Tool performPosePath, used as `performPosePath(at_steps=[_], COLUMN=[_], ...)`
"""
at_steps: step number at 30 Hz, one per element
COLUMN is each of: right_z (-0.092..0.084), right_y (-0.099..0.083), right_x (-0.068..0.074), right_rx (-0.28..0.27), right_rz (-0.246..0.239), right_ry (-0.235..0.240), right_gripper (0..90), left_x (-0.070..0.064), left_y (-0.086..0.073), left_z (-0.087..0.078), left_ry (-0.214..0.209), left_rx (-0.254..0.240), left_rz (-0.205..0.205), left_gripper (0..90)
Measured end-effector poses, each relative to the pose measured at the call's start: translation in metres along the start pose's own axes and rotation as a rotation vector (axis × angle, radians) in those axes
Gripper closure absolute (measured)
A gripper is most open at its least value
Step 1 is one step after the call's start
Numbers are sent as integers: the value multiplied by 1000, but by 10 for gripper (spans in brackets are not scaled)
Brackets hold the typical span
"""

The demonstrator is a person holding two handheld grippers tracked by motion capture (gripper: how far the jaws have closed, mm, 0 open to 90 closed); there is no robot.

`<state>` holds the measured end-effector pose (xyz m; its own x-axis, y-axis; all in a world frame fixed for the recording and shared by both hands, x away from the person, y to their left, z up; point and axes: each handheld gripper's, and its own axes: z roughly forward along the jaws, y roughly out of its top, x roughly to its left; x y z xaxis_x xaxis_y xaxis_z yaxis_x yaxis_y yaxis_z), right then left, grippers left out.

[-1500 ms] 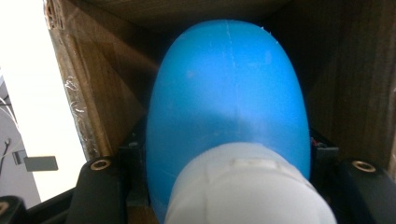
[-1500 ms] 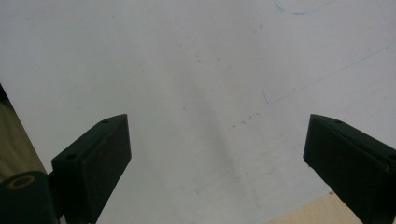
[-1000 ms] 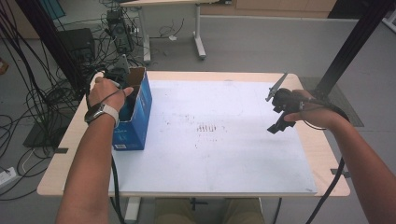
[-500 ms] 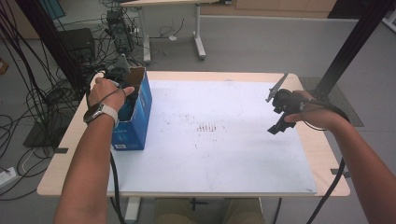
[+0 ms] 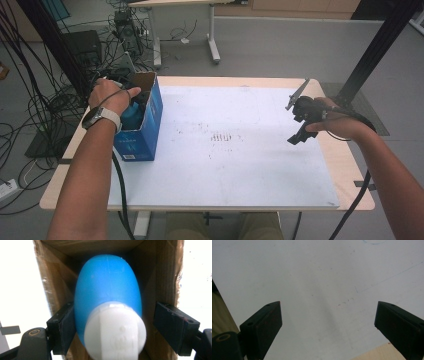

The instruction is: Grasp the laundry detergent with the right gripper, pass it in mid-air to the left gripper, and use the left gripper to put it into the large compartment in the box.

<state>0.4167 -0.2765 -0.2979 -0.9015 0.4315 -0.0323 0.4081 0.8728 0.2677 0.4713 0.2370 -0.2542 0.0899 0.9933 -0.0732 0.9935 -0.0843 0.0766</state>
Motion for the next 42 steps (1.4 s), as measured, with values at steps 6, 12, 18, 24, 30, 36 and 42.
performPosePath(at_steps=[6, 12, 18, 24, 30, 36, 42], right_z=[-2, -3, -4, -7, -9, -13, -19], right_y=[0, 2, 2, -1, -5, -9, -10], right_x=[1, 3, 4, 5, 5, 6, 6], right_rx=[0, -2, -1, -1, -3, -2, -9], right_rz=[-3, -8, -10, -8, -4, 0, -1], right_ry=[-3, -4, -7, -11, -14, -19, -25], right_gripper=[75, 76, 75, 75, 75, 75, 75], left_x=[1, -5, -16, -35, -62, -96, -124], left_y=[-2, -2, -1, 0, -2, -7, -8], left_z=[-13, -36, -54, -77, -102, -116, -110], left_ry=[-11, 0, 3, 23, 32, 15, -2], left_rx=[-30, -47, -57, -77, -106, -117, -73], left_rz=[-4, 21, 67, 126, 244, 383, 535], left_gripper=[191, 142, 134, 134, 133, 132, 132])
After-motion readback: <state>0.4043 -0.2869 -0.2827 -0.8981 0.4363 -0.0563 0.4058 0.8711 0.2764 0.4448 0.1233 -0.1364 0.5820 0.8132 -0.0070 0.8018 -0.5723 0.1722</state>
